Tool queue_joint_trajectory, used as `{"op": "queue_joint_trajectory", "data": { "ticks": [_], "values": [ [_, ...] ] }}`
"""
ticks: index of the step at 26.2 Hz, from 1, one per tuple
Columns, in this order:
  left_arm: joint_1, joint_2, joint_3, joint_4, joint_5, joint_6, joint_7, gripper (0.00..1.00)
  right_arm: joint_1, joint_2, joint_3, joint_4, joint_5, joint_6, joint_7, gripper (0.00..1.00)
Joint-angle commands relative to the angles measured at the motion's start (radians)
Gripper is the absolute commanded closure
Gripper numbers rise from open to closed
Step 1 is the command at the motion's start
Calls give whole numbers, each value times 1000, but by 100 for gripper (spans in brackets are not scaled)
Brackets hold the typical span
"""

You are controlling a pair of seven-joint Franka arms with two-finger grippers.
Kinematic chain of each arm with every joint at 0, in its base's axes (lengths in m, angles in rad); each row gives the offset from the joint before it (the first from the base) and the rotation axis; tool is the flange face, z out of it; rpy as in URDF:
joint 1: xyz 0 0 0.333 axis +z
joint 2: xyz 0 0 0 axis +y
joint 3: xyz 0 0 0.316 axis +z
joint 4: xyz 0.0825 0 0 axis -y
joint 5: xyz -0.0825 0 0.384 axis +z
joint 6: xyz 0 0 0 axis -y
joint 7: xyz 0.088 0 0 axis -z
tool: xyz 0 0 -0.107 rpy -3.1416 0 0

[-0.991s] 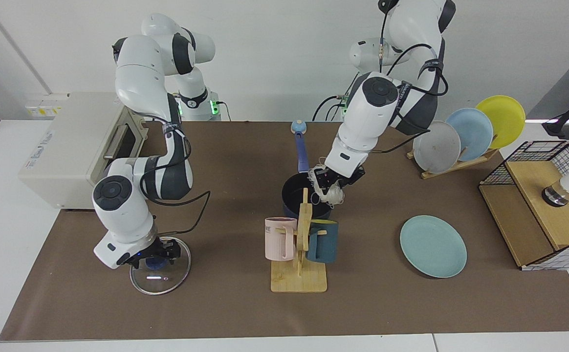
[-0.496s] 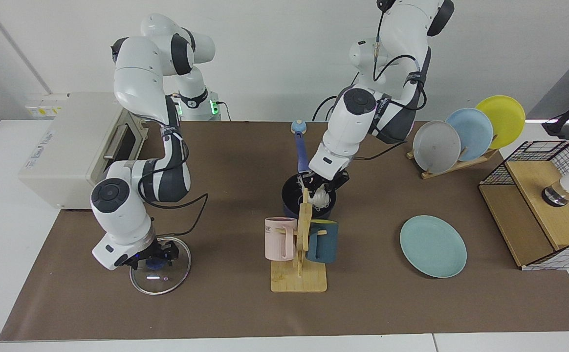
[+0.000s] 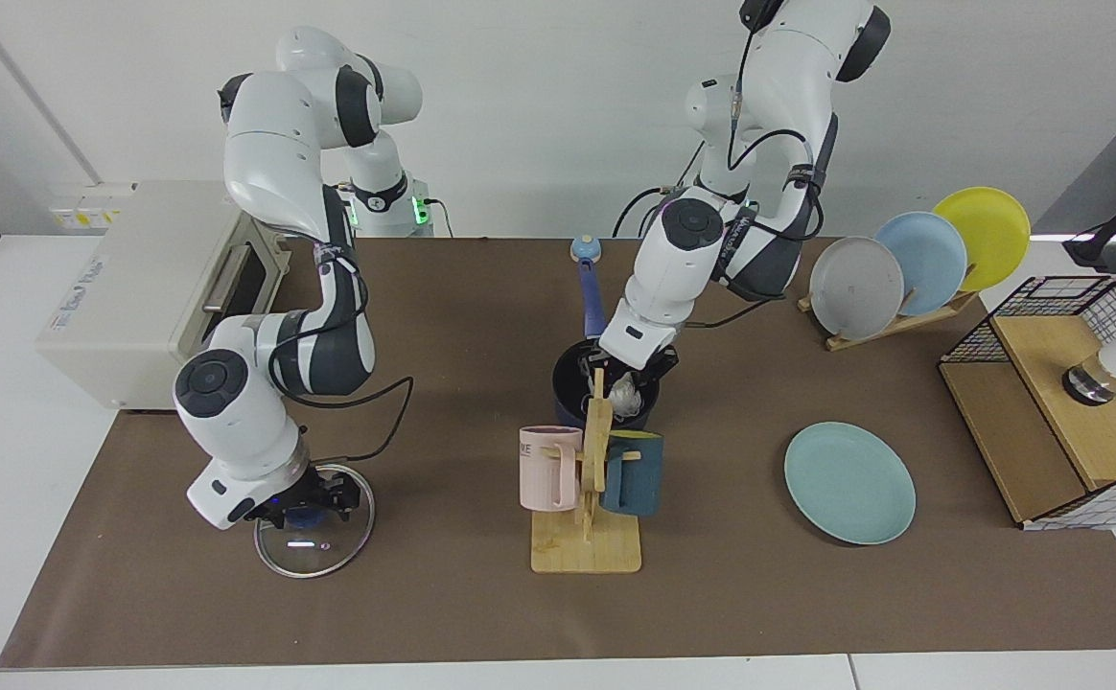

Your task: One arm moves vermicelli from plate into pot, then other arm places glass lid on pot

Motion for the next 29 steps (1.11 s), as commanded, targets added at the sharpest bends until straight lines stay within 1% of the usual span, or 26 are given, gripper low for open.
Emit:
{"op": "queue_joint_trajectory", "data": {
  "ticks": [1,3,6,8,11,15,17,19,20,21,22,23,24,25,27,29],
  "values": [
    [3,-35,17,11,21,-3,-14,0,-13,-15,10,-41,16,22,-40,3],
    [14,-40,23,54,20,-37,-14,0,-13,-18,10,-42,11,19,-40,3],
    [19,-40,29,129,24,-123,7,0,-13,-19,8,-47,10,13,-42,3],
    [20,-40,45,161,20,-179,64,0,-13,-24,8,-56,8,12,-42,3],
    [22,-42,89,232,9,-293,183,0,-13,-26,7,-56,-6,10,-43,4],
    [25,-45,131,305,9,-403,260,0,-9,-32,7,-61,-18,5,-43,4],
    [26,-66,161,324,6,-428,296,0,-3,-32,5,-61,-19,5,-43,4],
    [25,-91,209,327,-6,-451,337,0,-4,-32,5,-61,-19,2,-43,4],
    [25,-112,236,327,-23,-459,363,0,-4,-32,5,-62,-19,2,-45,5],
    [25,-132,261,327,-46,-463,394,0,-4,-32,5,-61,-21,1,-45,8],
    [25,-156,291,327,-74,-466,430,0,-6,-32,5,-62,-21,1,-45,19],
    [22,-181,331,324,-100,-474,467,0,-7,-33,5,-62,-21,-4,-54,43],
    [14,-201,373,322,-120,-485,498,0,-7,-33,4,-62,-21,-10,-71,64],
    [10,-215,403,322,-130,-497,521,0,-7,-35,4,-62,-21,-15,-86,78],
    [0,-242,457,319,-138,-529,575,0,-10,-35,2,-62,-21,-16,-108,100],
    [0,-264,489,313,-138,-554,621,0,-12,-35,2,-62,-21,-16,-111,100]
  ]
}}
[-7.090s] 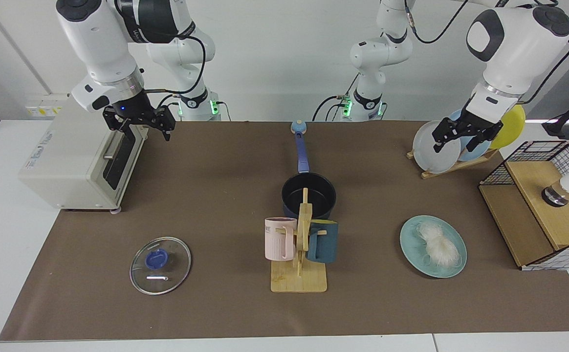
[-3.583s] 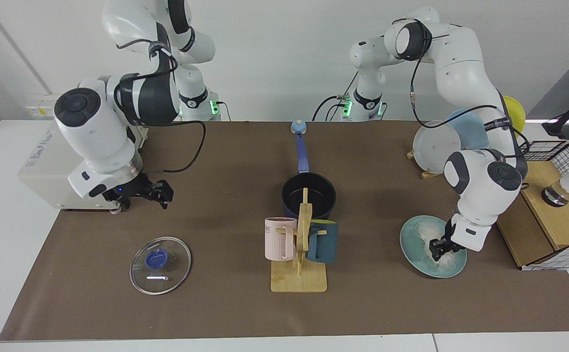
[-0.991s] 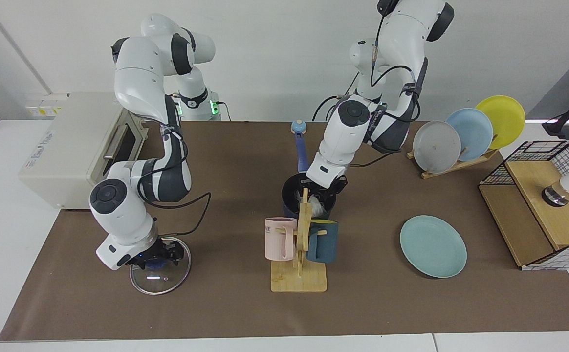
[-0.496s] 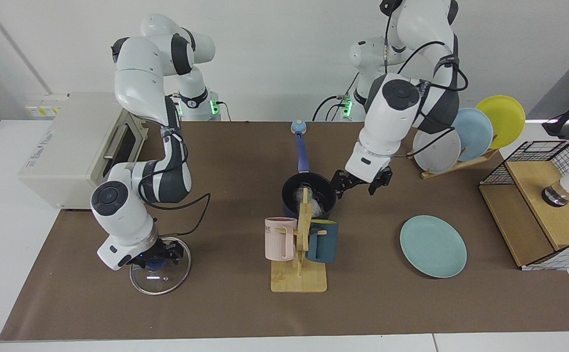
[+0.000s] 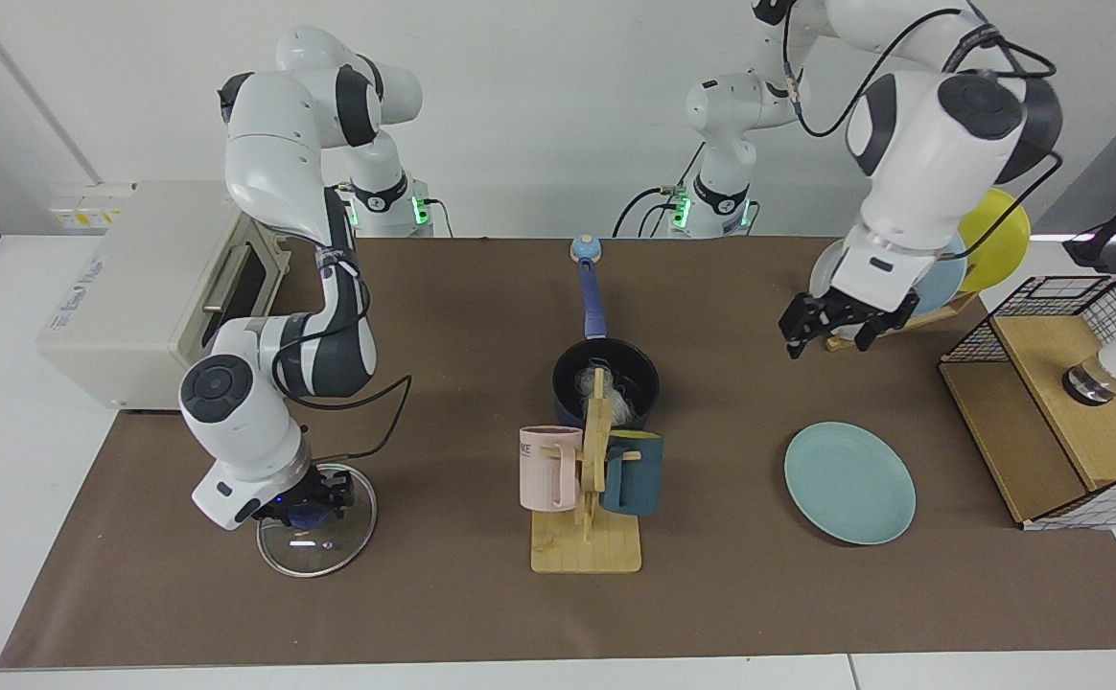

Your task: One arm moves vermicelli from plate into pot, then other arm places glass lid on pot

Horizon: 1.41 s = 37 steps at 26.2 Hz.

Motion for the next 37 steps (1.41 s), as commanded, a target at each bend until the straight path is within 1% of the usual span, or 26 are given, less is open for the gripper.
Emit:
{"op": "queue_joint_trajectory", "data": {
  "ticks": [1,3,5,7,9,11,16,23,25,27,31,34,35,37],
  "values": [
    [-25,-87,110,-32,-28,-73,125,0,-12,-31,7,-40,-8,-8,-53,100],
    [-25,-106,147,-57,-32,-81,171,0,-10,-31,6,-40,-8,-6,-53,100],
    [-15,-127,167,-92,-64,-67,196,0,-9,-33,6,-40,-8,-8,-53,100],
    [-6,-146,176,-126,-100,-38,199,0,-5,-39,6,-40,-8,-8,-51,100],
    [-6,-158,178,-159,-101,2,201,0,1,-45,6,-40,-8,-12,-48,100],
    [-8,-170,178,-182,-100,16,201,0,7,-57,4,-40,-7,-26,-42,100],
    [-6,-167,178,-175,-97,23,195,0,22,-109,6,-40,-8,-86,4,100],
    [-14,-172,184,-155,-92,2,187,0,80,-182,7,-48,-8,-179,101,100],
    [-15,-186,186,-162,-92,-20,189,0,113,-214,7,-71,-8,-195,160,100],
    [-25,-198,193,-166,-94,-49,179,0,148,-255,6,-116,-8,-196,223,100],
    [-75,-215,241,-172,-94,-40,170,1,214,-338,9,-205,-7,-196,344,100],
    [-155,-249,304,-222,-94,-26,164,3,287,-375,9,-247,-3,-195,420,100],
    [-179,-261,327,-239,-94,-17,164,6,312,-381,9,-252,-3,-192,455,100],
    [-219,-279,360,-271,-94,8,167,7,353,-389,9,-256,-2,-184,530,100]
  ]
}}
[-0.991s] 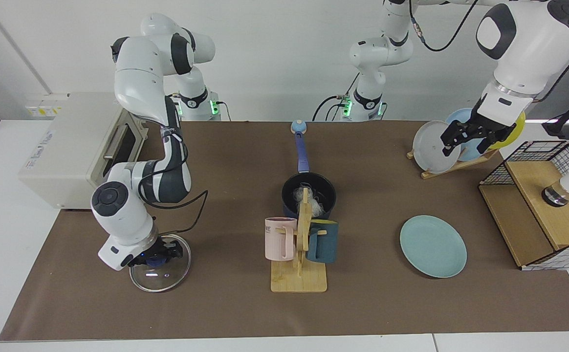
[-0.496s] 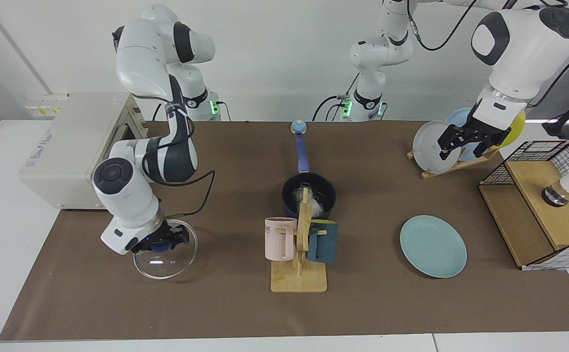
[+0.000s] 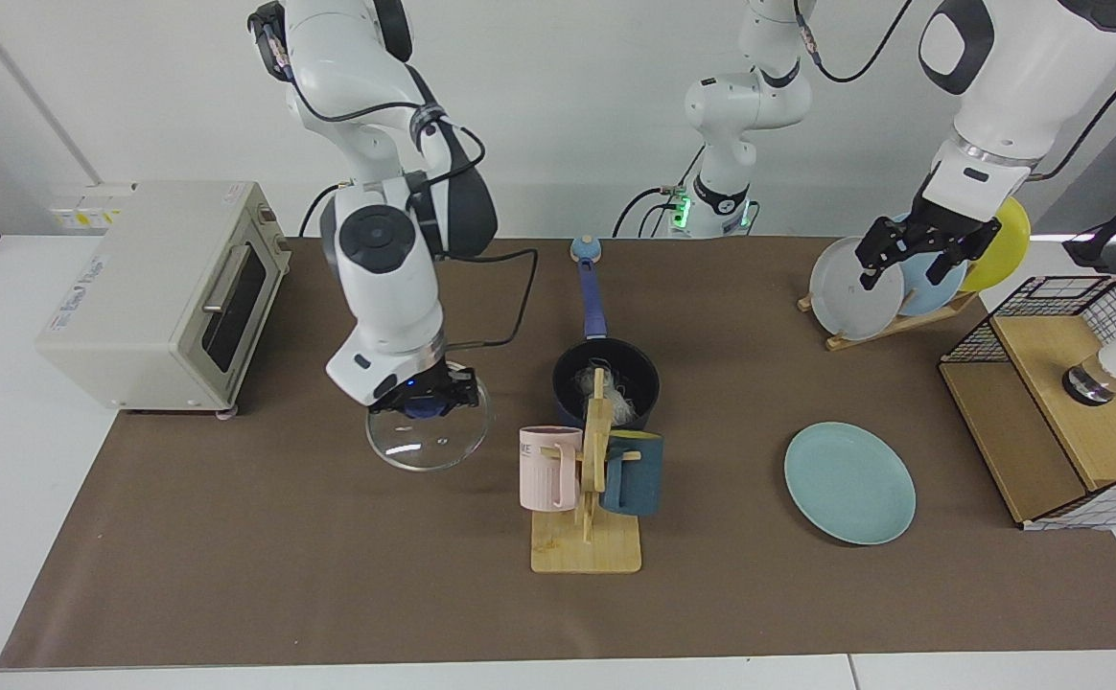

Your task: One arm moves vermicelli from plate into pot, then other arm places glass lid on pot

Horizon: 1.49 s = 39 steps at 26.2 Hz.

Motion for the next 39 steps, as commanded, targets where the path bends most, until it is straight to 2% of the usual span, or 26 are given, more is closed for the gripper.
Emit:
{"op": "queue_joint_trajectory", "data": {
  "ticks": [1,3,7,11,16,19,21,24,26,36,39],
  "values": [
    [-113,-84,99,-123,-14,56,-10,5,100,-80,-2,-97,-2,20,177,100],
    [-110,-83,99,-121,-14,76,-1,1,144,-82,-2,-98,-2,25,235,100],
    [-102,-78,97,-115,-12,76,12,0,218,-79,-2,-109,2,77,344,100],
    [-61,-79,82,-115,-12,69,39,0,281,-62,-3,-131,-2,152,451,100],
    [-38,-81,63,-114,-12,72,45,0,298,-34,-3,-115,-15,178,459,100],
    [-30,-81,56,-114,-12,70,45,0,345,-11,-5,-111,-22,180,468,100],
    [1,-81,24,-114,-12,70,43,0,353,-2,-6,-108,-28,180,470,100],
    [100,-79,-71,-114,-12,72,43,0,356,12,-5,-104,-28,184,472,100],
    [145,-78,-114,-114,-12,75,43,0,359,22,-5,-101,-28,194,476,100],
    [142,-72,-113,-105,-12,81,36,0,371,53,-5,-80,-32,204,482,100],
    [98,-72,-73,-105,-12,81,34,0,378,68,-6,-55,-32,195,484,100]
  ]
}}
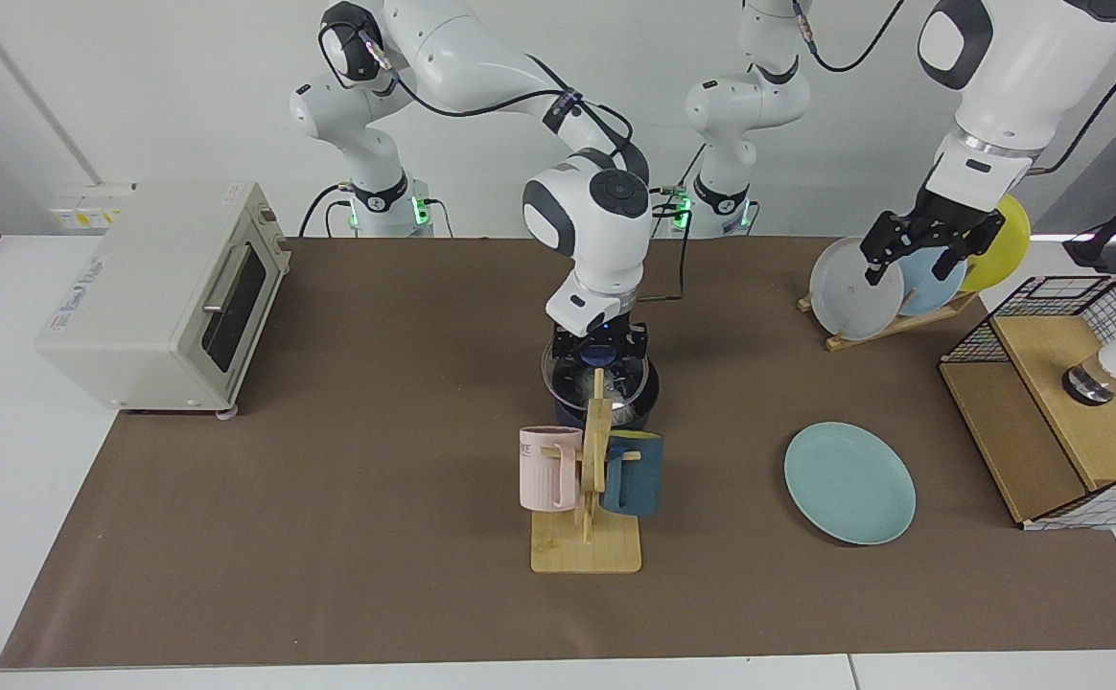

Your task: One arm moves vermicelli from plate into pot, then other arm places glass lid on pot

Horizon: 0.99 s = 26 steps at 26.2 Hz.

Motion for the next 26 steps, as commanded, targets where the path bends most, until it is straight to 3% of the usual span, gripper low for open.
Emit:
{"op": "queue_joint_trajectory", "data": {
  "ticks": [1,4,5,16,21,26],
  "values": [
    [-67,-24,65,-32,-12,23,4,0,18,33,-5,59,-23,3,44,100],
    [-230,-25,232,-32,-12,23,1,0,27,47,-5,73,-34,2,59,100],
    [-258,-25,263,-32,-11,23,1,0,29,50,-5,73,-40,2,61,100],
    [-254,-25,260,-32,-11,23,1,0,24,73,-5,82,-48,5,64,100],
    [-159,-24,159,-31,-12,23,3,0,24,80,-5,97,-48,2,62,100],
    [-152,-24,156,-31,-12,23,8,0,21,83,-5,100,-48,2,62,100]
  ]
}}
